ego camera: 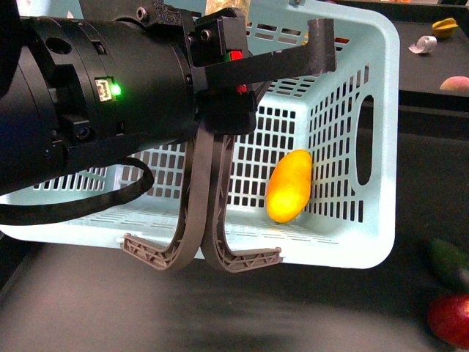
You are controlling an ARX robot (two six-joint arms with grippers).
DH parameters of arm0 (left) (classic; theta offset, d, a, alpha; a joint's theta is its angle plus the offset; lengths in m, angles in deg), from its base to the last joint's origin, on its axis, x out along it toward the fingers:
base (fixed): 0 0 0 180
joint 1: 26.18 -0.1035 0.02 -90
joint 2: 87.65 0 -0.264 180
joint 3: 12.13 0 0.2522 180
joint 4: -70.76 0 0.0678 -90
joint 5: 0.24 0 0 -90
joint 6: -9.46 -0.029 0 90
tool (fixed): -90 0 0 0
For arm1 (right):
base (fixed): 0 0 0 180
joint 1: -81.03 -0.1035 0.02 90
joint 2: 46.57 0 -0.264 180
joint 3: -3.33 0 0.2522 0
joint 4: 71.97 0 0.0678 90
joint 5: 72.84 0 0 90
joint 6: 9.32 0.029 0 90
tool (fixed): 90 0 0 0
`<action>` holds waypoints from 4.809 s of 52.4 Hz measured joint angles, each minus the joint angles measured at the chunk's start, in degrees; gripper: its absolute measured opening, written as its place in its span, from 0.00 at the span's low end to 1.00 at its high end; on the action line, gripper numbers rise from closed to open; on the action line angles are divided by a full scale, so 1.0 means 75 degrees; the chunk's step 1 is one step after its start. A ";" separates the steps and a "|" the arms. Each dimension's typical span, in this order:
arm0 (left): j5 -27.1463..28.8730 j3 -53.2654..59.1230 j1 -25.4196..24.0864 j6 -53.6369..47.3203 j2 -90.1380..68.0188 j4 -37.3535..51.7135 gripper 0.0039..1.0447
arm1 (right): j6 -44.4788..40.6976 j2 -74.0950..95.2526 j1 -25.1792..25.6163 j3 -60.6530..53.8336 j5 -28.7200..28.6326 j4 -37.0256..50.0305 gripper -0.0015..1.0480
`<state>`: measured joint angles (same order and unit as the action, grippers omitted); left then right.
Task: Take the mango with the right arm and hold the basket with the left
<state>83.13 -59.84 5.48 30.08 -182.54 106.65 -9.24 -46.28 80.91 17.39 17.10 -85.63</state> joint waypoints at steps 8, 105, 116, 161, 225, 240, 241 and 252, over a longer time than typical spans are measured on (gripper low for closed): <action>0.0000 0.0000 0.0000 0.0000 0.0000 0.0000 0.05 | -0.0003 0.0000 0.0000 0.0000 0.0000 0.0000 0.74; 0.5461 -0.3981 -0.1478 0.9573 -0.3147 -0.3911 0.19 | 0.0000 -0.0006 0.0000 0.0003 0.0000 0.0000 0.92; 0.5490 -0.3923 -0.1443 0.9658 -0.3110 -0.3806 0.52 | 0.0000 -0.0006 0.0000 0.0000 0.0000 0.0000 0.92; 0.6018 -0.0863 -0.2168 0.8463 0.1209 -0.4360 0.92 | 0.0000 -0.0006 0.0000 0.0003 0.0000 0.0000 0.92; 0.0886 0.3716 -0.4208 -0.2602 0.5753 -0.0603 0.02 | 0.0000 -0.0006 0.0000 0.0000 0.0000 0.0000 0.92; 0.0883 0.4357 -0.4208 -0.2637 0.7216 -0.1367 0.02 | 0.0000 -0.0006 0.0000 0.0000 0.0000 0.0000 0.92; 0.0883 0.4360 -0.4208 -0.2640 0.7335 -0.1463 0.02 | 0.0000 -0.0006 0.0000 0.0003 0.0000 0.0000 0.92; 0.0883 0.4363 -0.4208 -0.2646 0.8483 -0.2509 0.02 | 0.0000 -0.0006 0.0000 0.0000 0.0000 0.0000 0.92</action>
<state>89.75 -27.12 -26.08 10.23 -118.91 87.83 -9.24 -46.32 80.91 17.39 17.10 -85.63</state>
